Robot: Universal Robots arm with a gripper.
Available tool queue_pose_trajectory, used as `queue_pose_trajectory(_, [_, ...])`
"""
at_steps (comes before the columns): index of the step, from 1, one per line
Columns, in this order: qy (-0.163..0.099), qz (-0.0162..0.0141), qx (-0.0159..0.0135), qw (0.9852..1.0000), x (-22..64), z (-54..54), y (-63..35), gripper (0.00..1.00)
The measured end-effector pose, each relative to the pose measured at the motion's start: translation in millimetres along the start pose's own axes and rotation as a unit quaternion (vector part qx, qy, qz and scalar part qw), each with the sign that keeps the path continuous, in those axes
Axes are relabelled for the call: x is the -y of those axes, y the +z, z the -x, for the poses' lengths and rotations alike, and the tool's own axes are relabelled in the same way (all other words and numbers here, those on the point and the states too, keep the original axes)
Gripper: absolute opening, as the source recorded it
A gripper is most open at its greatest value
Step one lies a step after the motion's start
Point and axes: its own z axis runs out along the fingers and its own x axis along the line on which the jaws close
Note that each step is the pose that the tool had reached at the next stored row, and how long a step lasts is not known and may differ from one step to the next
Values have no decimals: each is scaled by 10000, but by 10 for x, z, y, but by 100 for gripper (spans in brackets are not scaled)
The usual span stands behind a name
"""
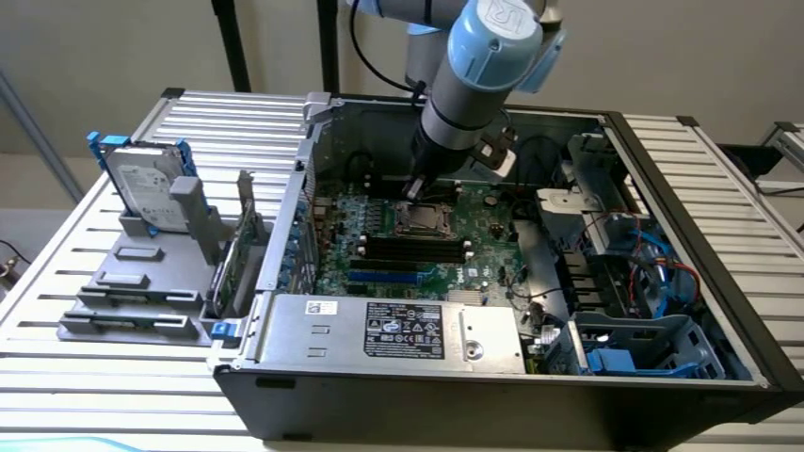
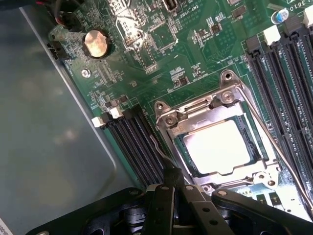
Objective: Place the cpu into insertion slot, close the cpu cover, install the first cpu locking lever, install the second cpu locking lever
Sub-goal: 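Install the first cpu locking lever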
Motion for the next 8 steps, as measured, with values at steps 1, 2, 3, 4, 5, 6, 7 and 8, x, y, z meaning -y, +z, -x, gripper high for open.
queue_pose_trajectory(1, [1,0,3,10000,-6,-3,1,11])
queue_pose_trajectory(2, [1,1,7,10000,-11,-6,2,11])
queue_pose_trajectory(3, [3,3,13,10000,-11,-9,3,11])
queue_pose_trajectory(4, [5,3,19,10000,-11,-10,3,11])
queue_pose_trajectory(5, [6,3,25,10000,-10,-11,4,11])
queue_pose_trajectory(6, [8,1,30,10000,-10,-13,5,11])
queue_pose_trajectory(7, [10,-1,35,10000,-9,-13,5,11])
queue_pose_trajectory(8, [13,-5,38,10000,-9,-13,5,11])
